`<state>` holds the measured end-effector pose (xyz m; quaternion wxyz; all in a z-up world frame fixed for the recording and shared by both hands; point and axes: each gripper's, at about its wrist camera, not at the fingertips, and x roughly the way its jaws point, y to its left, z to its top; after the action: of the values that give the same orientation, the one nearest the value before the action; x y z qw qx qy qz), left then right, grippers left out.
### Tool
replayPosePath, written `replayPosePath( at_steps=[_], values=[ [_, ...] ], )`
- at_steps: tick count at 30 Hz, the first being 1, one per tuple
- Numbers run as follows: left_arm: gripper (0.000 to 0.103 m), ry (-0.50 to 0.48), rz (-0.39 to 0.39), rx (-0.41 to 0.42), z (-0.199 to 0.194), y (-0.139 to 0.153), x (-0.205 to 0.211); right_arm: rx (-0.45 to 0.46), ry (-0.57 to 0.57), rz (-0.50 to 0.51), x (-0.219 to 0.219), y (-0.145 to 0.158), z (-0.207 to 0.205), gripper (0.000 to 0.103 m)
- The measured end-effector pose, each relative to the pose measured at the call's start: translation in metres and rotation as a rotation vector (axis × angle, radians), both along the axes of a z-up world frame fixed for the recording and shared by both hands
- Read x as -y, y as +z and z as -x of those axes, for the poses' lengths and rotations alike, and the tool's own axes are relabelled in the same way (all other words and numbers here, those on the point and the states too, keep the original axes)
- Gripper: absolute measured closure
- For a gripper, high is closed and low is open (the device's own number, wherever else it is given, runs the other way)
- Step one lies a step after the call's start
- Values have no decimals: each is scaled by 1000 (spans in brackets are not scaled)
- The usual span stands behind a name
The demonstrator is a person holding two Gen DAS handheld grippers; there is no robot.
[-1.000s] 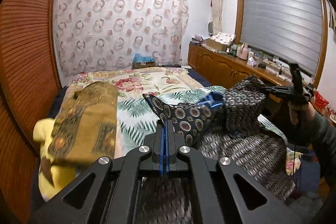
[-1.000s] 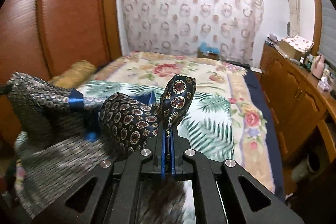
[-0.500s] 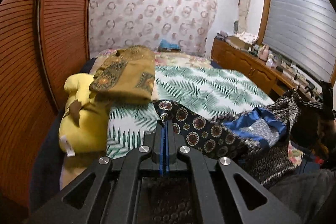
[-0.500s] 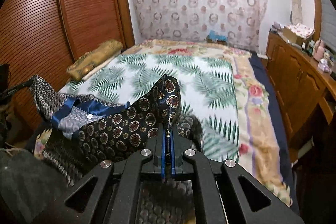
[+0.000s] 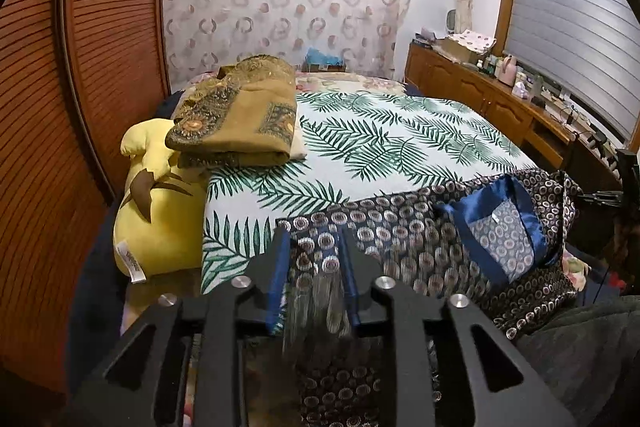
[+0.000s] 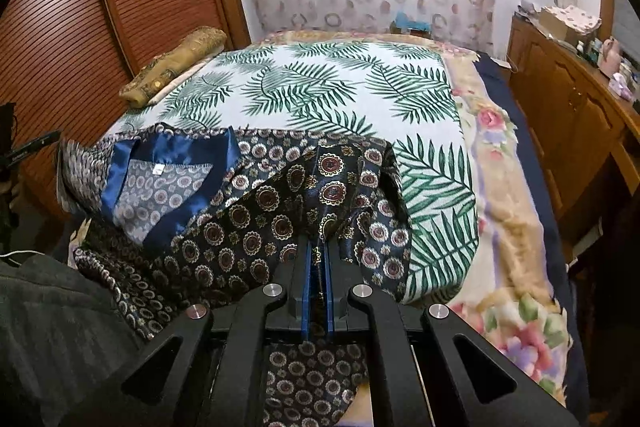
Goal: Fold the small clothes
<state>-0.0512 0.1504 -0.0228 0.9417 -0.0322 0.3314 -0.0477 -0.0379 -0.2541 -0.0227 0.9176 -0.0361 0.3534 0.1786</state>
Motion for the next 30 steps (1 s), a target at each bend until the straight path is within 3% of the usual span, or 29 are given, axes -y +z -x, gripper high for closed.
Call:
replayPosePath(
  at_steps=[1,4,6,9,16,30],
  values=[
    [59,-4,-1,8,0,1,0,1,4,2,-3,1,0,96],
    [51,-24,3,1,-10,0,2,1,8,9,-12,-3,-5,91],
    [49,-28,3,-14,-21,-7,3,4,6,14,-16,-9,-7,74],
    [49,-22,-7,-61,-44,-24,3,24,6,-1,-15,-9,-12,61],
    [49,10,-49,-166,-80,-64,4,61,-50,-5,-12,-17,-31,54],
    [49,18,-27,-211,-93,-81,4,23,-137,9,-23,-44,-106,50]
  ],
)
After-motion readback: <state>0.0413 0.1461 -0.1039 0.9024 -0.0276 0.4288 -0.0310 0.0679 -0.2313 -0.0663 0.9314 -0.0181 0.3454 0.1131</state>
